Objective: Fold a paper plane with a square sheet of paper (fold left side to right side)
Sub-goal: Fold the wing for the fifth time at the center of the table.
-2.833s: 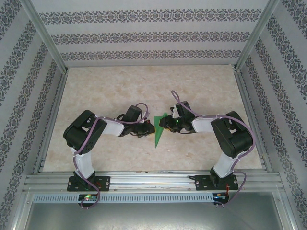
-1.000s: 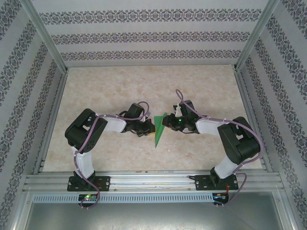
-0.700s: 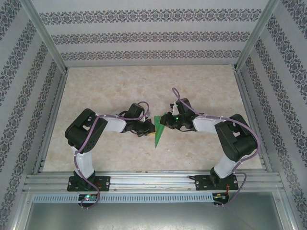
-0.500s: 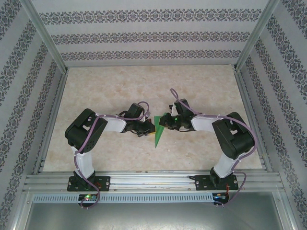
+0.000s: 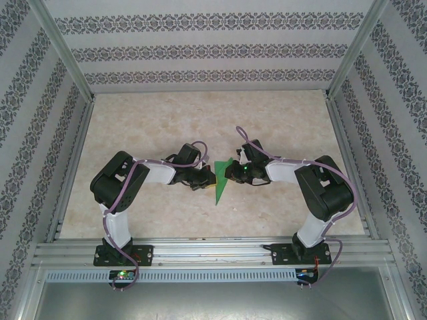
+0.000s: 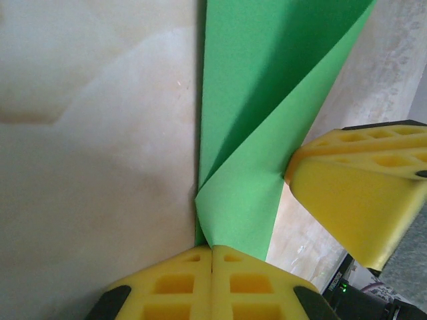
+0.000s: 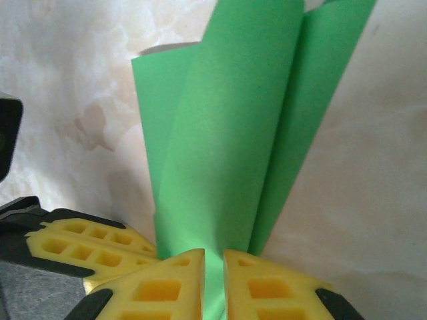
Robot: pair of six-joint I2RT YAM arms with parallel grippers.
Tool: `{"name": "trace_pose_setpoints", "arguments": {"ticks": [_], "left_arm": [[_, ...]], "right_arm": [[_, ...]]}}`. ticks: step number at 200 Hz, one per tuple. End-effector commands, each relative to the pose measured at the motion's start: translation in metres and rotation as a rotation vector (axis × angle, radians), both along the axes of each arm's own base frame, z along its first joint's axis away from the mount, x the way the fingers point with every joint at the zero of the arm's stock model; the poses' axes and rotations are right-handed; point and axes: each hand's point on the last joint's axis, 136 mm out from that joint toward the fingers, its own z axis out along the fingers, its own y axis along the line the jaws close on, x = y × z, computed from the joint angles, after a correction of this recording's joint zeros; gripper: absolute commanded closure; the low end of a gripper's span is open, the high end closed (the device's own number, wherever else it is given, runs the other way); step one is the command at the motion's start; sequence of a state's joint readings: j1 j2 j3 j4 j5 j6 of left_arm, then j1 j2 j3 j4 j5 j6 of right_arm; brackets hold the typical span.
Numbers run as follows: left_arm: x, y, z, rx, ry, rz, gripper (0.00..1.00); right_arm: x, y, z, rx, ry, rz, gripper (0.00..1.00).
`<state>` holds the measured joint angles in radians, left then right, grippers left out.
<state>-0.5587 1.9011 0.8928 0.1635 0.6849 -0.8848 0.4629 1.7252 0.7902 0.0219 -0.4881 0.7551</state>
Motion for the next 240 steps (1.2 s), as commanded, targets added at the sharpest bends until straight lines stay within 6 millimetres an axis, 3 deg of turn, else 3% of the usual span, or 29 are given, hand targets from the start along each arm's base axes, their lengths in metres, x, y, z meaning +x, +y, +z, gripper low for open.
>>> {"name": "trace_pose_setpoints", "arguments": {"ticks": [1,70,103,174,187,206,240], "left_arm": [[-0.006,0.037,-0.062,0.223,0.067,0.072,1.00],[-0.005,0.036,-0.061,0.215,0.066,0.069,1.00],[-0.002,0.035,-0.048,0.200,0.028,0.072,0.96],[0.016,0.038,0.031,0.177,-0.148,0.078,0.72],[0.016,0.041,0.045,0.187,-0.170,0.074,0.72],[0.012,0.036,0.063,0.149,-0.185,0.055,0.81],[-0.006,-0.001,0.086,0.023,-0.171,-0.037,0.90]], "right_arm": [[-0.001,-0.001,-0.005,-0.043,0.003,0.010,0.83],[-0.006,-0.007,-0.016,-0.077,0.040,0.003,0.84],[-0.013,-0.015,-0.026,-0.122,0.082,0.003,0.89],[-0.026,-0.029,-0.048,-0.208,0.149,0.007,0.96],[-0.027,-0.030,-0.049,-0.214,0.152,0.009,0.97],[-0.028,-0.031,-0.051,-0.218,0.155,0.011,0.97],[-0.028,-0.031,-0.051,-0.221,0.159,0.011,0.97]]}}
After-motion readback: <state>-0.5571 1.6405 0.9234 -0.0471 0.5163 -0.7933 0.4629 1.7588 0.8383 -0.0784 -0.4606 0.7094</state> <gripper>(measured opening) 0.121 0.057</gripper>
